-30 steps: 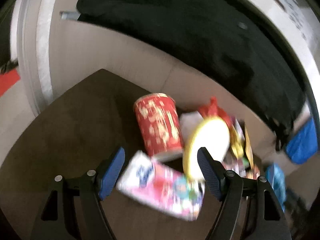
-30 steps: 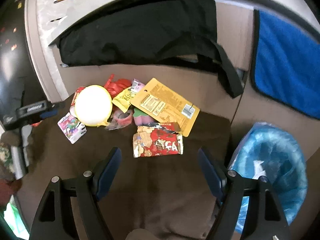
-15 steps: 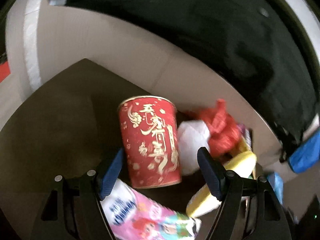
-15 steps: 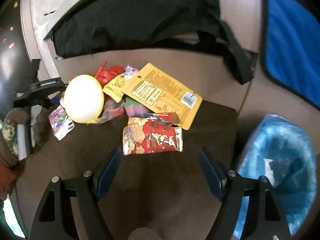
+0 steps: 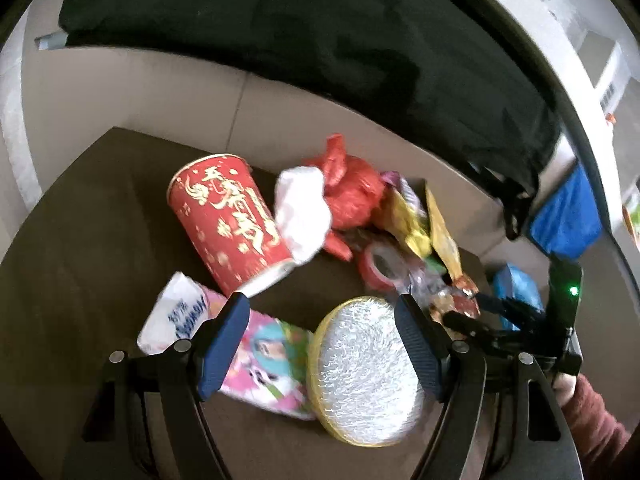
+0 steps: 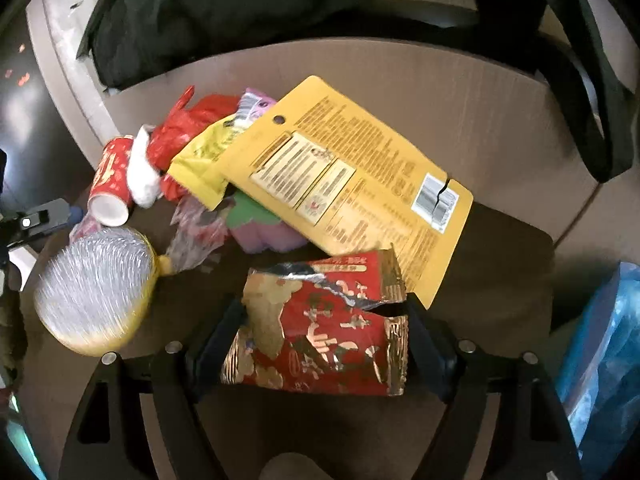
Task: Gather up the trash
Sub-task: 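Grasp the gold-rimmed round lid with the left gripper while the right gripper grasps the red snack wrapper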
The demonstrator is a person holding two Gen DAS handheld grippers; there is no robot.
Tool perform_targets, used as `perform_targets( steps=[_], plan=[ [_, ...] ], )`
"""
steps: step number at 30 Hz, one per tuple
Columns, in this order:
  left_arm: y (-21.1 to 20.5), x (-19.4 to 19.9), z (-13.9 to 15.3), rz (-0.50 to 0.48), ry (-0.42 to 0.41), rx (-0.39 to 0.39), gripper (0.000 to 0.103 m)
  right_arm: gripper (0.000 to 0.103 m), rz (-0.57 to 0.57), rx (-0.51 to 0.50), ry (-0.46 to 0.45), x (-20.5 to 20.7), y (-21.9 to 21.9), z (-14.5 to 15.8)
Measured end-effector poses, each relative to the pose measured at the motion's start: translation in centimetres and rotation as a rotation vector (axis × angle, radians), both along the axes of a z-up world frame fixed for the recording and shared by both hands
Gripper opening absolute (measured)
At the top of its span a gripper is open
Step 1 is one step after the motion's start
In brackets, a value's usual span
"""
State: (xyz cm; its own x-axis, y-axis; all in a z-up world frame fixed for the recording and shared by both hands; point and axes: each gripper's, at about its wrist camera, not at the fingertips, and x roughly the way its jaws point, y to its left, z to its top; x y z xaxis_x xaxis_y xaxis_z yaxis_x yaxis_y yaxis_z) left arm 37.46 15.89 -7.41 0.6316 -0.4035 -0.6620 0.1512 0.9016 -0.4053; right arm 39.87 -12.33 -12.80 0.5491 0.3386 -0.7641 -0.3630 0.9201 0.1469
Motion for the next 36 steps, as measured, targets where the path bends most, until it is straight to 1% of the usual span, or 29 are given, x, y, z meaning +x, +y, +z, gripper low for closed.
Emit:
perform_targets(
  steps=[1,2,3,4,6,9,12,14,16,19,22,24,25,26,28,29,30,31,32,33,36],
  plan=[
    [-0.3,-0.5,0.3,-0.013,-0.007,0.004,0.075,0.069,0.014,-0.020,-0.004,-0.6,0.2,0.0],
    [-0.4,-0.8,0.4,-0.019,-0.009,0.005,0.075,0.054,0.022,-0.042,-0.009,-1.1,0.3,0.1],
    [-0.6,-1.3,0.5,-0.024,-0.008,0.006,0.075,0.034,0.029,-0.061,-0.013,-1.6,0.4,0.1],
    [-0.8,-1.5,0.5,-0.026,-0.006,0.007,0.075,0.027,0.035,-0.082,-0.015,-2.2,0.4,0.2],
    [-1.1,-2.4,0.4,-0.026,0.010,-0.009,0.075,0.019,0.040,-0.057,-0.003,-3.2,-0.1,0.5],
    [-1.5,-3.8,-0.2,0.006,0.042,-0.017,0.075,0.016,0.039,-0.015,-0.001,-4.6,-1.0,1.0],
    [-1.2,-5.5,-1.1,0.069,0.063,-0.024,0.075,0.015,0.037,0.027,-0.002,-5.9,-1.7,1.4],
    [-1.4,-6.1,-2.3,0.106,0.105,-0.061,0.075,0.015,0.035,0.031,-0.010,-6.7,-2.1,1.4],
    [-1.9,-6.2,-3.2,0.115,0.135,-0.097,0.074,0.015,0.029,0.045,-0.007,-7.3,-2.5,1.5],
    [-3.3,-5.8,-3.8,0.115,0.138,-0.136,0.068,0.015,0.024,0.066,-0.003,-8.0,-3.0,1.3],
    [-4.6,-5.2,-3.7,0.132,0.120,-0.156,0.056,0.015,0.028,0.088,0.009,-9.0,-3.6,1.3],
    [-5.3,-4.5,-3.3,0.150,0.087,-0.143,0.038,0.015,0.039,0.107,0.021,-9.7,-4.0,1.1],
    [-5.8,-4.2,-2.8,0.161,0.058,-0.119,0.032,0.015,0.044,0.112,0.025,-10.1,-4.0,1.1],
    [-6.1,-3.9,-2.6,0.167,0.042,-0.100,0.021,0.016,0.049,0.119,0.032,-10.7,-4.1,0.9],
    [-6.5,-3.4,-2.1,0.167,0.018,-0.080,0.018,0.021,0.065,0.132,0.042,-11.6,-4.0,0.8],
    [-6.7,-3.3,-1.7,0.160,0.007,-0.068,0.016,0.025,0.072,0.133,0.036,-12.0,-4.0,0.7],
    [-6.9,-3.3,-1.4,0.154,-0.005,-0.050,0.015,0.035,0.082,0.128,0.023,-12.5,-3.9,0.8],
    [-7.1,-3.4,-0.9,0.146,-0.020,-0.027,0.015,0.042,0.091,0.124,0.014,-12.8,-3.9,0.9],
    [-7.2,-3.7,-0.4,0.139,-0.033,-0.005,0.015,0.054,0.104,0.114,-0.005,-13.3,-4.0,1.0],
    [-7.2,-4.0,-0.1,0.132,-0.043,0.011,0.015,0.056,0.115,0.106,-0.022,-13.8,-4.1,1.2],
    [-7.3,-5.5,1.0,0.096,-0.075,0.063,0.015,0.057,0.161,0.059,-0.075,-14.7,-4.4,1.8]
  ],
)
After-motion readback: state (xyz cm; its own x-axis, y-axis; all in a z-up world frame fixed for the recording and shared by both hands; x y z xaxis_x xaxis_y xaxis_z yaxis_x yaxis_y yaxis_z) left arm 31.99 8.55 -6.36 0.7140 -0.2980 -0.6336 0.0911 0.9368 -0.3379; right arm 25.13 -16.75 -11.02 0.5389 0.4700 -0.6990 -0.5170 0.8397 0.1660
